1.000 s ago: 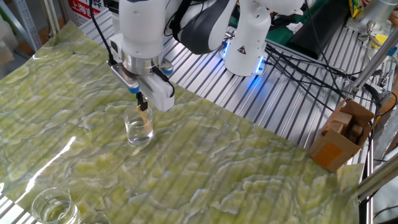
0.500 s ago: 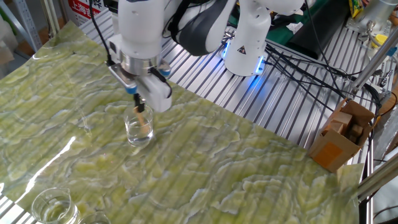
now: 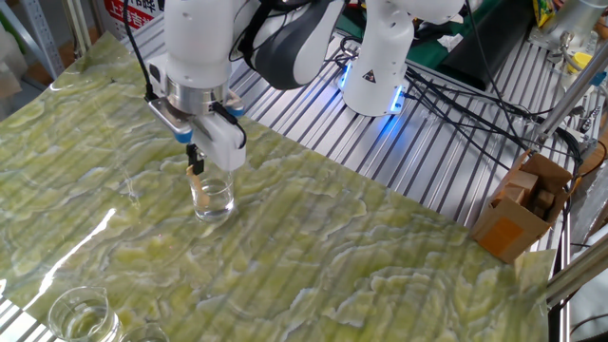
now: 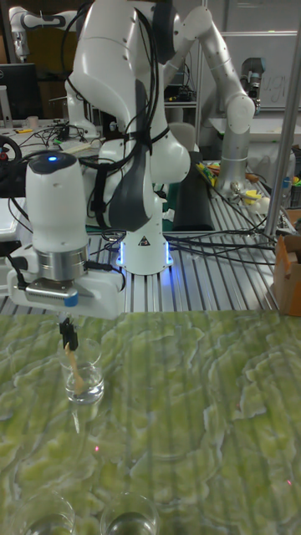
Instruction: Stir the beaker with a glass rod
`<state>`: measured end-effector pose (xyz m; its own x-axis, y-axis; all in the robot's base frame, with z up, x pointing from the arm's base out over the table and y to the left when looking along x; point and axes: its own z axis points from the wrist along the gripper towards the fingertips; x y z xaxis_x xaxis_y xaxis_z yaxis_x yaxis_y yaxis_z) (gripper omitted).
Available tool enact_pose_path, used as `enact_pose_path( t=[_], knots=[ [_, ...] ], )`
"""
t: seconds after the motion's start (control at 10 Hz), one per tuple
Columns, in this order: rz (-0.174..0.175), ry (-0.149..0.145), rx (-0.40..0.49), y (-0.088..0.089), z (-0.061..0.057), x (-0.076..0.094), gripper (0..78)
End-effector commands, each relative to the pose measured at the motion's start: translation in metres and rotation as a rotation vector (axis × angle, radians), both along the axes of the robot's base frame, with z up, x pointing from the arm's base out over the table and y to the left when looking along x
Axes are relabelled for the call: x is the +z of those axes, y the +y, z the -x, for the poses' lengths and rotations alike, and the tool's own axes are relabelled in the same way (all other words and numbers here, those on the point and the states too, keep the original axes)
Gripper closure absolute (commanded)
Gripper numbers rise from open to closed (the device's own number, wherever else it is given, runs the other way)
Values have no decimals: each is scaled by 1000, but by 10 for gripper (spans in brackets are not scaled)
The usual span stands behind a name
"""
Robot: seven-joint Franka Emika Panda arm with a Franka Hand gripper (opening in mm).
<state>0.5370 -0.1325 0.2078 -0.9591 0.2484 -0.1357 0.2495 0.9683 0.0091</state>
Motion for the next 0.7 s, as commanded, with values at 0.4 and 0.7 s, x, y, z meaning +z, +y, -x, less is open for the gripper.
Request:
enact_pose_path(
  t=[0.4,0.7],
  knots=[
    [10,57,35,-6,39,11,765],
    [-15,69,-55,19,48,20,765]
  ],
)
